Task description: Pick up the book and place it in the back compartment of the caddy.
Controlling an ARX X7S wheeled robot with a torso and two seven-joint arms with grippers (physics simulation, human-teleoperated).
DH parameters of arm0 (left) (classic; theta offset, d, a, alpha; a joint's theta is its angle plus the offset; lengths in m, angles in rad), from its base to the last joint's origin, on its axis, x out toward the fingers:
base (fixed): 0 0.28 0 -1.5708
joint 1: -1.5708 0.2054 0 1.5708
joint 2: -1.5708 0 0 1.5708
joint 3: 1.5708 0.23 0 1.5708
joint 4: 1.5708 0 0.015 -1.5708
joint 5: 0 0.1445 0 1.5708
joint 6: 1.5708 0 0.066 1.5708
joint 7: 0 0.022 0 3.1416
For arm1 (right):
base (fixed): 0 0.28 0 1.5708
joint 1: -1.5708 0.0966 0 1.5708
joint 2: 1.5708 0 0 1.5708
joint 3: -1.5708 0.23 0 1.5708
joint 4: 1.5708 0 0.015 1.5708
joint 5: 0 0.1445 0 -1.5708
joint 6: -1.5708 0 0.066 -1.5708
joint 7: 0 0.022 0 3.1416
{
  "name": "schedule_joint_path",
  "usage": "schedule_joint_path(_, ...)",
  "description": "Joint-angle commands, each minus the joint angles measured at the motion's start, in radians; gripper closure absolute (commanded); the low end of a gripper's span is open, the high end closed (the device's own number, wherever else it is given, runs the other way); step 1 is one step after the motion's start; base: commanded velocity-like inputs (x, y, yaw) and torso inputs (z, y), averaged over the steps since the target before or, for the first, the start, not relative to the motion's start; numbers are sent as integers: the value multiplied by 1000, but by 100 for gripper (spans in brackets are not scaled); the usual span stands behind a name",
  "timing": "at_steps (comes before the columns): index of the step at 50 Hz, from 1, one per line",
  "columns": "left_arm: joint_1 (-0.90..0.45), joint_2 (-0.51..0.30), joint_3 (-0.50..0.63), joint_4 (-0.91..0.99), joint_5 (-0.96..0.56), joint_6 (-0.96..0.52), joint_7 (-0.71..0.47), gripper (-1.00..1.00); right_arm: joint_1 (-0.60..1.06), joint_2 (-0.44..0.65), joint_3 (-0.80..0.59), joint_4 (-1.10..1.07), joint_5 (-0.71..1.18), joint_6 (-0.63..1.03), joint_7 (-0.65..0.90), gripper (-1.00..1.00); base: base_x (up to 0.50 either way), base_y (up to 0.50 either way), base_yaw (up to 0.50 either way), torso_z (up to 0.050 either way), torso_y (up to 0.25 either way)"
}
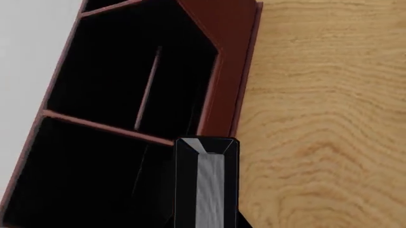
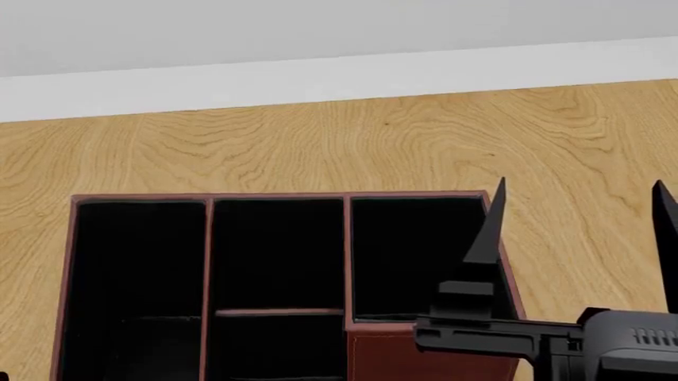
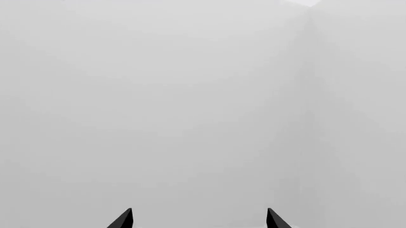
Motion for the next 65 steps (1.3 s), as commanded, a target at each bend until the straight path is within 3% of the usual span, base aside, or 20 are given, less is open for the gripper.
schedule_joint_path(1, -267, 52, -96, 55, -89, -160, 96, 100, -11, 7, 13, -2, 8, -14, 1, -100, 0, 0, 0, 0, 0)
schedule_joint_path(14, -558, 165, -55, -32, -85, -279, 269, 100, -6, 11, 9, -2, 7, -18, 2, -100, 0, 0, 0, 0, 1)
schedule_joint_path(22, -675, 220, 49, -117, -7, -258, 356, 100, -18, 11, 18, 25, -4, -52, -13, -100, 0, 0, 0, 0, 1)
schedule_joint_path(42, -813, 353, 244, -353, 139, -135, 499, 100, -48, 12, 32, 70, -25, -94, -22, -100, 0, 0, 0, 0, 1)
schedule_joint_path(65, -913, 578, 382, -785, 245, 90, 672, 100, -71, 28, 57, 103, -46, -121, -22, -100, 0, 0, 0, 1, 1)
